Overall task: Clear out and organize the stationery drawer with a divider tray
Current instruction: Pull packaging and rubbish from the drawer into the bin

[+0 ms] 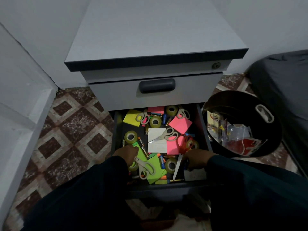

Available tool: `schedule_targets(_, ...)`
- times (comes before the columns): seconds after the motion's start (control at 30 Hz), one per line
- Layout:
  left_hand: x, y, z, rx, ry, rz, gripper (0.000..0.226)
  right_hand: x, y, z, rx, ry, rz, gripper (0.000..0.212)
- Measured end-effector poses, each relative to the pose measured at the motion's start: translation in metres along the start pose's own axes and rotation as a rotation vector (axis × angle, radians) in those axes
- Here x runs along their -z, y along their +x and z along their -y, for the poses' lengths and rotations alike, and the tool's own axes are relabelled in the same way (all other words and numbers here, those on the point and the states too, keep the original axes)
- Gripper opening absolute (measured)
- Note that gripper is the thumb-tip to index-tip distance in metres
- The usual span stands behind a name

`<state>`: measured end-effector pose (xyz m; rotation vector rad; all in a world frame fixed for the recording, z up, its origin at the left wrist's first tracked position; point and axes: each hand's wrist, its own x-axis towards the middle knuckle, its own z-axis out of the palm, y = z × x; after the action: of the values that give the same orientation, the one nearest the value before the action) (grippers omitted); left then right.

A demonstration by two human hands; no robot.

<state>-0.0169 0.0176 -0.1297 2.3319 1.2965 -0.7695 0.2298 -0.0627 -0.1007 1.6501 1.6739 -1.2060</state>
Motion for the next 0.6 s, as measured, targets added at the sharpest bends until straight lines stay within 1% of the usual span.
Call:
schedule_targets(0.13, -0.003, -0.006, -0.001, 0.001, -0.085, -0.051, 0.038, 0.000, -0.015, 0.003, 0.004, 0.051, -0.082, 0.049)
schedule_targets(0.2, 0.002, -0.010, -0.002, -0.002, -0.158, -0.092, 0.043, 0.002, -0.024, 0.003, 0.009, 0.085, -0.128, 0.050)
schedule_targets(0.3, 0.010, -0.019, -0.007, -0.019, -0.208, -0.139, 0.047, 0.007, -0.037, 0.001, 0.019, 0.128, -0.193, 0.049)
schedule_targets(0.47, 0.014, -0.032, -0.028, -0.112, -0.195, -0.149, 0.044, 0.021, -0.064, -0.007, 0.036, 0.220, -0.340, 0.036)
schedule_targets(0.53, 0.020, -0.035, -0.040, -0.120, -0.185, -0.159, 0.041, 0.028, -0.074, -0.013, 0.027, 0.260, -0.405, 0.035)
schedule_targets(0.6, 0.030, -0.035, -0.055, -0.134, -0.188, -0.190, 0.039, 0.034, -0.086, -0.025, 0.012, 0.247, -0.459, 0.037)
